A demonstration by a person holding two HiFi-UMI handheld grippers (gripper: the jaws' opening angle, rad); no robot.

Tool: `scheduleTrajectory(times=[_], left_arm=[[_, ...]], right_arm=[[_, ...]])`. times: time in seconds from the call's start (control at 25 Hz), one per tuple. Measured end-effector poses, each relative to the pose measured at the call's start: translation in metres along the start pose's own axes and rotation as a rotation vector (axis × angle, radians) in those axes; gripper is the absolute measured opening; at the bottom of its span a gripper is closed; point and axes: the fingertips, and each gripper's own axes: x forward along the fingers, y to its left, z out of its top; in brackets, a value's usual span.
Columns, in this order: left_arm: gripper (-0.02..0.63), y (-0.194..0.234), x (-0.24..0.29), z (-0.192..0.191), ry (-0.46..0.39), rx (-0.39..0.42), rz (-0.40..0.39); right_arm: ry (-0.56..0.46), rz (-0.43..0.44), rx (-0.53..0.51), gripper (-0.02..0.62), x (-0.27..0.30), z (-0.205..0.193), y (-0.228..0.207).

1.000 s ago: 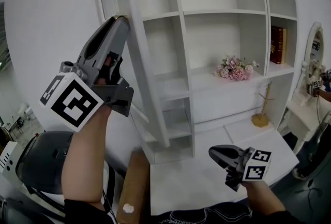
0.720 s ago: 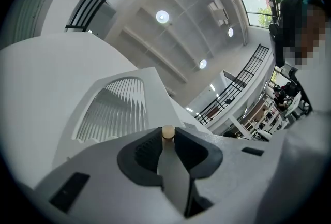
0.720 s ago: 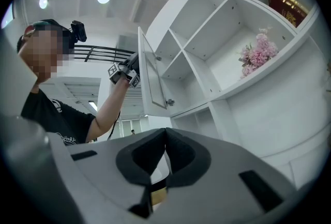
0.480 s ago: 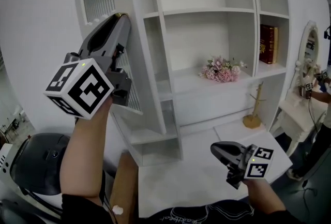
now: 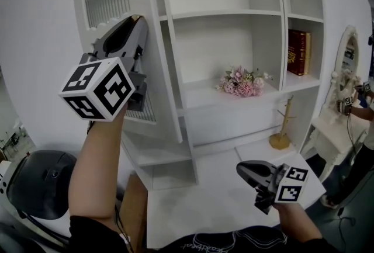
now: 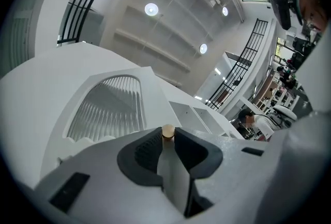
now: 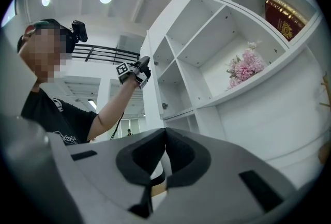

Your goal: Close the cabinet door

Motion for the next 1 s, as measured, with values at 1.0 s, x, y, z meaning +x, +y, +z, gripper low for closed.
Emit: scheduleTrajectory(times=[1.0], left_arm=[[0.077,0.012,0.07,-0.061,0.083,0.141,0.105]], right_arm=[[0.009,0.013,0.053,0.003,-0.012,-0.004,-0.069]])
